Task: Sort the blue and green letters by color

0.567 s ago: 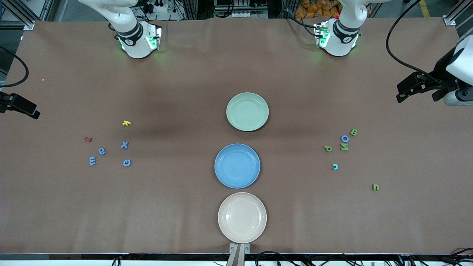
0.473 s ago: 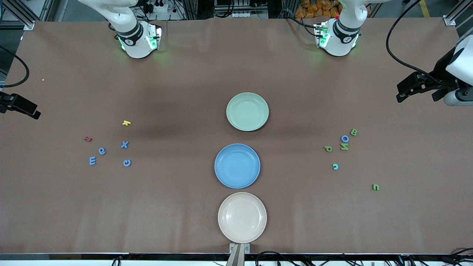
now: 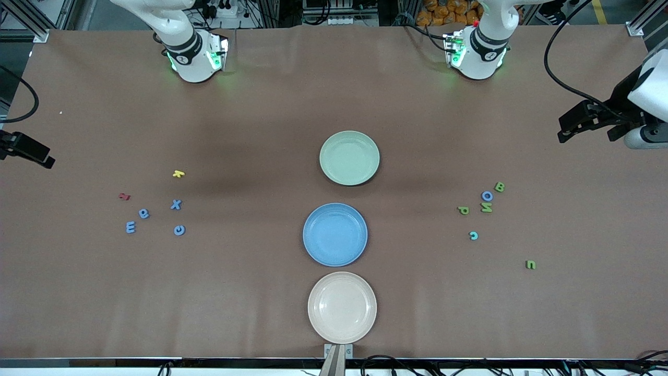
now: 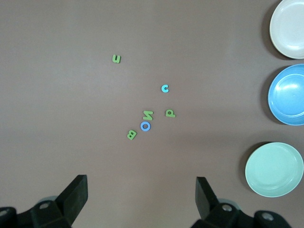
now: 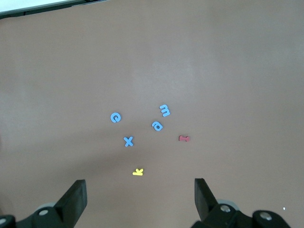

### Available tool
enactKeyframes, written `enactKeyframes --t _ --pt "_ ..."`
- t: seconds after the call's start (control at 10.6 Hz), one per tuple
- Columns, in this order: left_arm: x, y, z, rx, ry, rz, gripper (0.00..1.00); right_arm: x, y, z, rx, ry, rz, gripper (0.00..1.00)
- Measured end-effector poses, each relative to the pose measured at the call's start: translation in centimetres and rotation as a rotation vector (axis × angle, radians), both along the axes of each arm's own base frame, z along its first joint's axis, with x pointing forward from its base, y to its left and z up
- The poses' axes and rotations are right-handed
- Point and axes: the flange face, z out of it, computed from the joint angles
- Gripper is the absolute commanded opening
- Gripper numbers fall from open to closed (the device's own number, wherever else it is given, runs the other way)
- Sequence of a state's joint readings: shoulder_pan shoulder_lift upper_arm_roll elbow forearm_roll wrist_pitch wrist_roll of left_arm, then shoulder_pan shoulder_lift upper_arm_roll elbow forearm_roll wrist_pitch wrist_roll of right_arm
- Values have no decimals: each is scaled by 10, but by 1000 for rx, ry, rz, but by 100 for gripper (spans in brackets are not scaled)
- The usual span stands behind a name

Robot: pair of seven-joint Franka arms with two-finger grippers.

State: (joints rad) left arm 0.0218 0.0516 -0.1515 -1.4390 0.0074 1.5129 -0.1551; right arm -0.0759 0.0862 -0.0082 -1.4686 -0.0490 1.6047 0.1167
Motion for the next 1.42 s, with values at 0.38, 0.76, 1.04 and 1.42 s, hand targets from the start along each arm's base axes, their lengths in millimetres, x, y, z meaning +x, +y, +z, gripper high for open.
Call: enactKeyframes --t 0.38,0.76,1.04,1.42 --pt "0 1 -18 2 50 1 100 0 1 -7 14 13 -1 100" --pt "11 1 -86 5 97 3 100 16 6 -69 82 2 -6 100" --pt "15 13 -143 3 90 26 100 30 4 -170 83 22 -15 100" --pt "14 15 -195 -1 64 27 100 58 16 -293 81 32 -7 100"
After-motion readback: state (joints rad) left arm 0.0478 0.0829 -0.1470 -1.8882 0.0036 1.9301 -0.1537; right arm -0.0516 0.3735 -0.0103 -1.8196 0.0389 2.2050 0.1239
